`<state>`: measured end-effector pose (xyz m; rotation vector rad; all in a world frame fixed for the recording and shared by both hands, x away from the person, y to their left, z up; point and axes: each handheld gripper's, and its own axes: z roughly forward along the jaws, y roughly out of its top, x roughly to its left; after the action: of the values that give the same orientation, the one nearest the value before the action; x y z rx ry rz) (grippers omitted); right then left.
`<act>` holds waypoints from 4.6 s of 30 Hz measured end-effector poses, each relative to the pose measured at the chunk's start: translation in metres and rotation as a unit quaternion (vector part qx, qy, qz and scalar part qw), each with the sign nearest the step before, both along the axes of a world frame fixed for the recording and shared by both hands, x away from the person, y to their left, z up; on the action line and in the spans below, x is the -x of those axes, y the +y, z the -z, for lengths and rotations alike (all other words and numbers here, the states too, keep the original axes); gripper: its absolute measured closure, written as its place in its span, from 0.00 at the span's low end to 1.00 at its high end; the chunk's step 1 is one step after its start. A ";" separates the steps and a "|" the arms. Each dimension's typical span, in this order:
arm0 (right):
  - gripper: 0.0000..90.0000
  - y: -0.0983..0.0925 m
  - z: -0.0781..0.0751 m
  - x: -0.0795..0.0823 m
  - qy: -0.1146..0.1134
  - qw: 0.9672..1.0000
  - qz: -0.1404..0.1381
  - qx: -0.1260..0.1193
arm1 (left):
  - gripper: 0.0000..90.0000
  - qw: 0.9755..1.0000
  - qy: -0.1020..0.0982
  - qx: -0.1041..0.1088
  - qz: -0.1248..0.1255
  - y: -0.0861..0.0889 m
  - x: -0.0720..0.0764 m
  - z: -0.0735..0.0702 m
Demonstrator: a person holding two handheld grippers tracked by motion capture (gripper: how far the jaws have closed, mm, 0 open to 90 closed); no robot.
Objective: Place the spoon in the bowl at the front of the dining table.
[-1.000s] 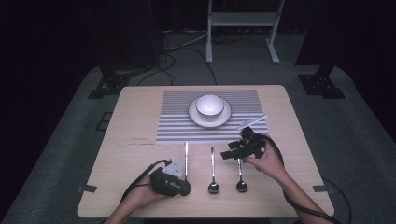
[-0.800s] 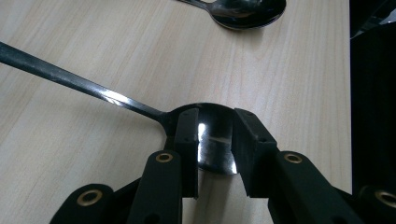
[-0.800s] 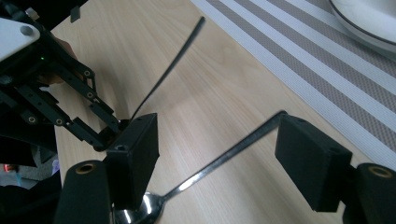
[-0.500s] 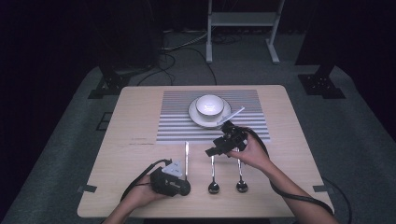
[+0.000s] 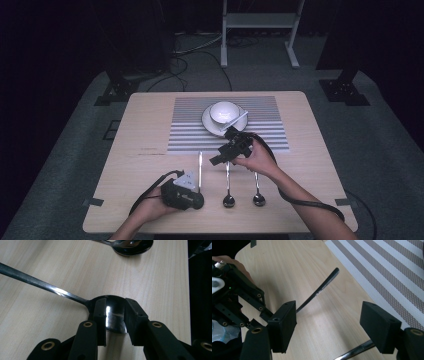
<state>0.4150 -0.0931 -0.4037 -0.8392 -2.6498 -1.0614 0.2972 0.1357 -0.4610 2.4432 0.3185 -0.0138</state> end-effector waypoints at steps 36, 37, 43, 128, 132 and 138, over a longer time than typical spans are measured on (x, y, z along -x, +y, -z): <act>0.34 0.052 0.020 -0.021 0.033 0.999 -0.023 0.018 | 0.79 1.000 -0.005 -0.001 0.000 0.000 0.000 0.000; 0.34 0.053 0.021 -0.021 0.032 0.999 -0.025 0.019 | 0.79 1.000 -0.006 -0.002 0.002 0.000 0.000 0.000; 0.36 0.058 0.026 -0.022 0.034 0.999 -0.027 0.027 | 0.79 1.000 -0.005 0.000 0.001 0.000 0.000 0.000; 0.98 0.031 -0.056 -0.035 0.063 0.998 0.019 0.004 | 0.08 0.969 -0.018 0.035 -0.243 0.093 -0.035 -0.019; 0.98 0.022 -0.058 -0.039 0.063 0.998 0.031 -0.004 | 0.07 0.969 -0.020 0.037 -0.245 0.094 -0.035 -0.018; 0.98 0.016 -0.061 -0.044 0.064 0.997 0.041 -0.013 | 0.07 0.970 -0.018 0.029 -0.240 0.090 -0.035 -0.016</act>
<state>0.4589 -0.0772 -0.3429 -0.9832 -2.5096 -1.0219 0.3322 0.2260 -0.4445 2.2457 0.8701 0.2265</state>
